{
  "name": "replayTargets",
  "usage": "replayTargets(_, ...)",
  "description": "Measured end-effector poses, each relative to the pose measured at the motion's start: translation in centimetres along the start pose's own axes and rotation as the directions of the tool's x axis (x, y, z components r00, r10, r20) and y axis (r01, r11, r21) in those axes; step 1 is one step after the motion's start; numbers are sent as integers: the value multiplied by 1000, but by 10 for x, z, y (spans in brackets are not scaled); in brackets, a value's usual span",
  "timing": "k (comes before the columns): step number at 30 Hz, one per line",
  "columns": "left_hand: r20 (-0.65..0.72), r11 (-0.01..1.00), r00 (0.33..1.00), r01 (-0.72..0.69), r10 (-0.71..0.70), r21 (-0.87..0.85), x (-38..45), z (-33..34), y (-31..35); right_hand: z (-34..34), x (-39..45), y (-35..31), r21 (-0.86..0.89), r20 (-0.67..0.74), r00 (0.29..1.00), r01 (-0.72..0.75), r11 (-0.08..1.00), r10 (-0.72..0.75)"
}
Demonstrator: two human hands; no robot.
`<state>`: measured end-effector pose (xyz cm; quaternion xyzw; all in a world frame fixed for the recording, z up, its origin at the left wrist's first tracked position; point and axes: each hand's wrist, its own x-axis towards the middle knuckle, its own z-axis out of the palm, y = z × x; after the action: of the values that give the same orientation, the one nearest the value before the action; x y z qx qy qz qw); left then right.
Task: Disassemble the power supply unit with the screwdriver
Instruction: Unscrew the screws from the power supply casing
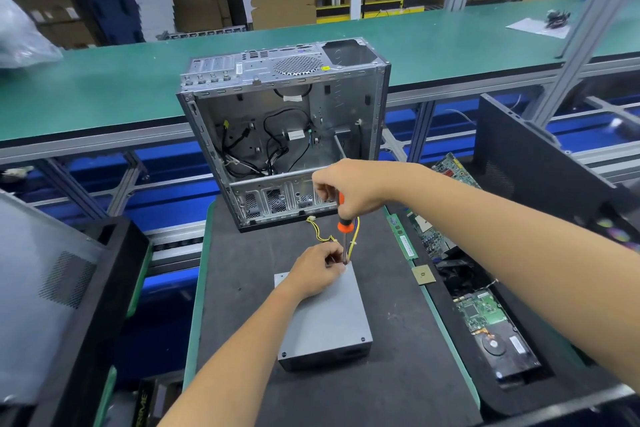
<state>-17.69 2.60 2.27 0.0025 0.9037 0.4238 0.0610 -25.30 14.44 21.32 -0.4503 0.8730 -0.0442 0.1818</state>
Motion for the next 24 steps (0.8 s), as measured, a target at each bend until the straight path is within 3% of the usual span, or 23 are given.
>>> replayTargets(3,6,1000,1000,21,-21,11,2,1,0,2,0,0,25,-35,999,22,999,-21)
replayTargets(8,-27,999,999,39,-38,30,4,6,3,11,5,-1,-109,-44,999,-33,994,29)
replayTargets(17,140,985,990,-22,-2,173,16,-7,10,8,2,1,20,-62,997,-41,999,42)
replayTargets(24,98,955,991,-113,89,276,17,-4,10,5,-6,3,40,-78,994,-77,996,80)
